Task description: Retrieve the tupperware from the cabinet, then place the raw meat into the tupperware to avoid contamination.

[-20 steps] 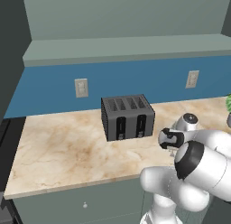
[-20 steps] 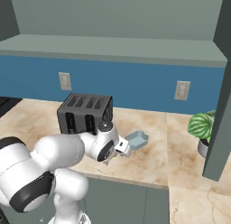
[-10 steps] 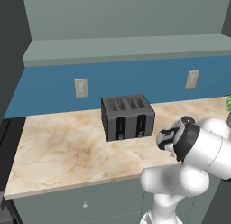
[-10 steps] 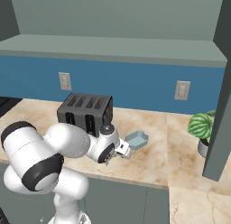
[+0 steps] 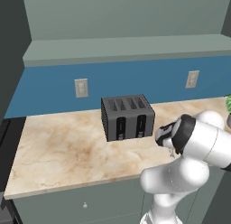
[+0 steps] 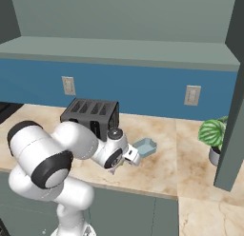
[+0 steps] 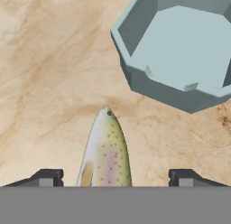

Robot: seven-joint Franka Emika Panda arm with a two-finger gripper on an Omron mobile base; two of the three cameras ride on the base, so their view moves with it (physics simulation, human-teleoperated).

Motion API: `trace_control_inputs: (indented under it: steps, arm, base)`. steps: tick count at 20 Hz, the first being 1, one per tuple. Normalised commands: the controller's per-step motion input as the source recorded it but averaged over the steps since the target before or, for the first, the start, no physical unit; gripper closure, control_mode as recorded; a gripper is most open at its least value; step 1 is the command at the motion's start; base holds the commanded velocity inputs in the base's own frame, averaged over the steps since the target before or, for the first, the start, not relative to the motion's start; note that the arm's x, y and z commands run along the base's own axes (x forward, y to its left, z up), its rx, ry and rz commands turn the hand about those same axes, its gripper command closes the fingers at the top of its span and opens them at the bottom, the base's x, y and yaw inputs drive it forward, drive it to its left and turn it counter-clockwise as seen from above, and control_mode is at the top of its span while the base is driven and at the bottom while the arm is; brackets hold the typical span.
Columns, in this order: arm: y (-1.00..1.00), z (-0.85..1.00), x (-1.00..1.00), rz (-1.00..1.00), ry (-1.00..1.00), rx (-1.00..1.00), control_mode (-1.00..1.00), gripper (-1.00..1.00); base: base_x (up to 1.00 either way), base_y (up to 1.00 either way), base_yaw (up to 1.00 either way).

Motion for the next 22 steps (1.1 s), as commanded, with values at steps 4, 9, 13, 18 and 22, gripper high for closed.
trace_control_inputs:
  steps: [4,9,13,18,22]
  arm:
    - [0.02,-0.04,0.02,0.0,0.0,0.0,-1.0,1.0]
    - [0.0,0.0,0.0,0.0,0.0,0.0,-1.0,1.0]
    - [0.0,0.01,0.0,-0.01,0.0,0.0,-1.0,1.0]
    - [0.06,0.41,0.0,-0.07,0.0,0.0,-1.0,1.0]
    - [0.02,0.58,0.0,-0.05,0.0,0.0,-1.0,1.0]
  base:
    - [0.0,0.0,0.0]
    - [0.0,0.0,0.0]
    - [0.0,0.0,0.0]
    - [0.0,0.0,0.0]
    - [0.0,0.0,0.0]
